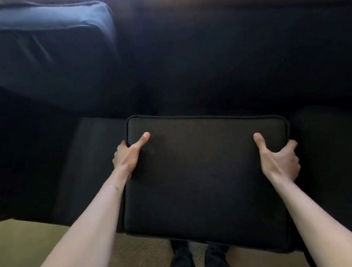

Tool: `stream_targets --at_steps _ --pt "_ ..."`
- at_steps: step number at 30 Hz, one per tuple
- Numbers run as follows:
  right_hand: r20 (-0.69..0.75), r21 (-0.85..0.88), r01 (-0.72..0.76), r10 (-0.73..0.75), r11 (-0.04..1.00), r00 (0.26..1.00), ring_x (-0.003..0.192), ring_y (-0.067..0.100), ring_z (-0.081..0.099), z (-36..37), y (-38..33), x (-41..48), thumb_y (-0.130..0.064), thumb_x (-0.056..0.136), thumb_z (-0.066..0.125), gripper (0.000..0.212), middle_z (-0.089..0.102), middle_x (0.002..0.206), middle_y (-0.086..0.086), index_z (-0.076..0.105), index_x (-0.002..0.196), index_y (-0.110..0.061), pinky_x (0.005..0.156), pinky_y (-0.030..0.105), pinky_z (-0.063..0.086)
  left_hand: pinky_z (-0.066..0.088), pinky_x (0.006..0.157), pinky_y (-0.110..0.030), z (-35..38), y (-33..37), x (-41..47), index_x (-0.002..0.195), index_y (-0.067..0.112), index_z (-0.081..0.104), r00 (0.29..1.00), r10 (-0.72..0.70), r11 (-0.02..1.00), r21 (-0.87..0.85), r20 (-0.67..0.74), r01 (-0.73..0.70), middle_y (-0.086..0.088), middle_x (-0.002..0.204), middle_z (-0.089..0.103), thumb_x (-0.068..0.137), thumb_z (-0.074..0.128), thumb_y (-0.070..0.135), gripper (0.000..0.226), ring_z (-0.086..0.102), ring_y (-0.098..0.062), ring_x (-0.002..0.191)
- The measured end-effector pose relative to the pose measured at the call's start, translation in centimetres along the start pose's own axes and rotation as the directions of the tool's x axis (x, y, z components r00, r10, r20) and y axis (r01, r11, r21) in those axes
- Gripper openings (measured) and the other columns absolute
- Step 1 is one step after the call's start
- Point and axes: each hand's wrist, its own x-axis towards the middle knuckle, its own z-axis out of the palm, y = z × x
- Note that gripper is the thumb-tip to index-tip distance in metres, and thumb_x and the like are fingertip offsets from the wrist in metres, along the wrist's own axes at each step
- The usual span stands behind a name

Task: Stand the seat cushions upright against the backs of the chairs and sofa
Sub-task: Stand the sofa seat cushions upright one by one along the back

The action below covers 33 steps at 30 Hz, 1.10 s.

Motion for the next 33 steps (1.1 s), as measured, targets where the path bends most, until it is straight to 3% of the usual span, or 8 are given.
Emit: stream_targets --at_steps 5,10,14,17,19,23,29,33 --pt "-0.085 0.229 0.128 -0.111 0.965 0.990 0.119 0.041 0.054 -6.0 -3.4 -3.7 -0.080 0.075 0.065 0.099 0.056 0.132 0.020 0.033 0.138 -0.011 0.099 0.048 0.039 0.023 0.131 -0.053 -3.6 2.7 -3.6 0.163 0.028 0.043 0.987 0.097 0.964 -0.233 -0.126 -0.125 -0.003 0.167 0.046 0.073 0.043 0.105 0.119 0.036 -0.033 0.157" --pt "-0.090 0.420 0.222 -0.203 0.880 0.975 0.117 0.023 0.052 -10.8 -1.9 -9.5 -0.052 0.077 0.082 0.095 0.054 0.131 0.008 0.031 0.144 -0.009 0.095 0.031 0.035 0.039 0.123 -0.053 -8.0 2.2 -7.5 0.149 0.031 0.063 0.987 0.155 0.779 -0.619 0.043 -0.096 -0.001 0.153 0.064 0.073 0.046 0.105 0.107 0.055 -0.025 0.145" --pt "-0.004 0.506 0.178 -0.204 0.844 0.979 0.117 0.017 0.054 -12.2 1.6 -12.9 -0.056 0.073 0.081 0.105 0.058 0.128 0.002 0.029 0.148 -0.004 0.099 0.029 0.037 0.048 0.118 -0.047 -9.2 0.4 -11.7 0.133 0.020 0.075 0.982 0.180 0.780 -0.599 -0.061 -0.180 -0.002 0.132 0.077 0.086 0.078 0.060 0.062 0.070 -0.023 0.127" --pt "-0.007 0.534 0.210 -0.244 0.819 0.970 0.114 0.018 0.057 -14.3 1.8 -13.9 -0.075 0.075 0.063 0.084 0.058 0.124 -0.003 0.041 0.137 -0.023 0.102 0.035 0.044 0.051 0.112 -0.035 -10.8 0.0 -13.9 0.130 0.015 0.075 0.966 0.241 0.833 -0.491 -0.090 -0.254 -0.003 0.127 0.079 0.095 0.076 0.040 0.043 0.071 -0.020 0.124" --pt "-0.040 0.520 0.245 -0.263 0.818 0.964 0.111 0.016 0.056 -15.8 0.6 -13.5 -0.068 0.083 0.060 0.072 0.057 0.125 -0.001 0.045 0.137 -0.023 0.093 0.020 0.043 0.053 0.102 -0.028 -11.9 0.5 -14.6 0.129 0.013 0.074 0.944 0.323 0.856 -0.403 -0.070 -0.323 -0.004 0.124 0.079 0.099 0.073 0.028 0.033 0.072 -0.020 0.120" --pt "0.008 0.479 0.116 -0.137 0.870 0.991 0.110 0.020 0.056 -17.3 -2.6 -11.0 -0.057 0.088 0.066 0.059 0.060 0.126 0.002 0.055 0.139 -0.029 0.093 0.031 0.041 0.047 0.096 -0.025 -12.7 2.2 -14.7 0.130 0.017 0.064 0.945 0.327 0.874 -0.377 -0.009 -0.306 0.006 0.117 0.071 0.082 0.071 0.036 0.052 0.064 -0.018 0.120" --pt "0.012 0.517 0.029 -0.041 0.856 0.999 0.116 0.021 0.059 -16.6 -3.6 -9.8 -0.050 0.084 0.068 0.057 0.065 0.122 -0.006 0.059 0.137 -0.031 0.100 0.031 0.044 0.040 0.097 -0.025 -10.2 5.1 -14.6 0.124 0.028 0.063 0.973 0.210 0.859 -0.457 -0.094 -0.230 0.012 0.124 0.065 0.100 0.069 0.046 0.031 0.058 -0.015 0.125" --pt "-0.010 0.567 -0.011 0.020 0.824 1.000 0.118 0.025 0.062 -16.2 -5.1 -8.3 -0.049 0.082 0.067 0.059 0.069 0.128 0.000 0.061 0.137 -0.030 0.103 0.034 0.047 0.039 0.106 -0.025 -9.5 6.5 -14.0 0.148 0.023 0.060 0.974 0.199 0.870 -0.437 -0.111 -0.228 0.008 0.140 0.063 0.098 0.072 0.033 0.052 0.058 -0.013 0.131"
